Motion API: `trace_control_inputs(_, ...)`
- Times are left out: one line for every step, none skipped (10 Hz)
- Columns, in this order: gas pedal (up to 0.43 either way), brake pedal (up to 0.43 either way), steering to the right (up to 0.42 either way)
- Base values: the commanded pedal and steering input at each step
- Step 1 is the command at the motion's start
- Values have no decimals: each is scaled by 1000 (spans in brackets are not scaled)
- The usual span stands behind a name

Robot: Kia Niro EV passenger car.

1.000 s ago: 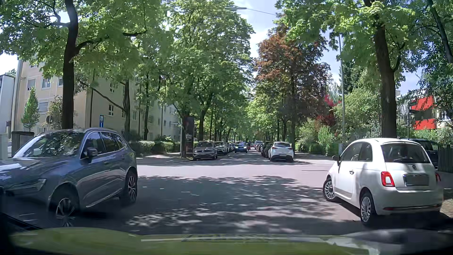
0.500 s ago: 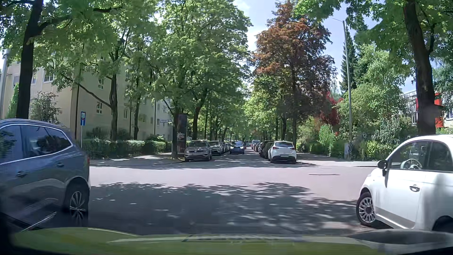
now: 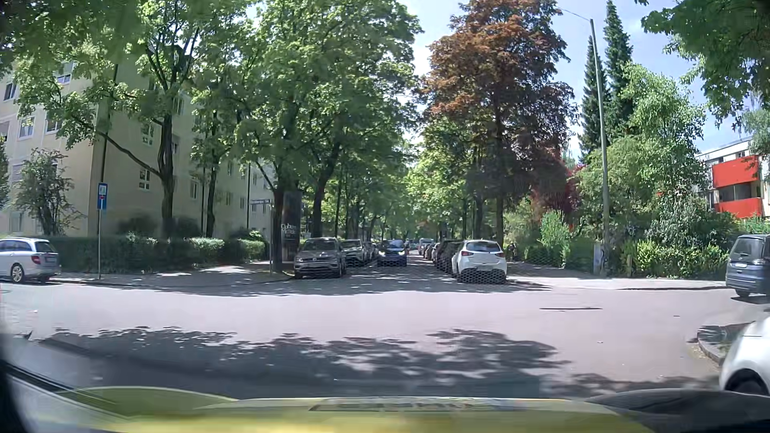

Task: Follow the waypoints while adhering to traffic rules and regulations

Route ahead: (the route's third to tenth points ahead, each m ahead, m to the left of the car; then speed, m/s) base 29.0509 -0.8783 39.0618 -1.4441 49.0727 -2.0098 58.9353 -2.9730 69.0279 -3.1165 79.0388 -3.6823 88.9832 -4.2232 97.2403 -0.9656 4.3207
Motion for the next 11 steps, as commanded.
trace_control_inputs(0, 128, 95)
trace_control_inputs(0, 140, 110)
trace_control_inputs(0, 152, 125)
trace_control_inputs(0, 159, 135)
trace_control_inputs(0, 165, 141)
trace_control_inputs(0, 165, 144)
trace_control_inputs(0, 165, 145)
trace_control_inputs(0, 171, 145)
trace_control_inputs(0, 171, 145)
trace_control_inputs(0, 171, 145)
trace_control_inputs(0, 177, 145)
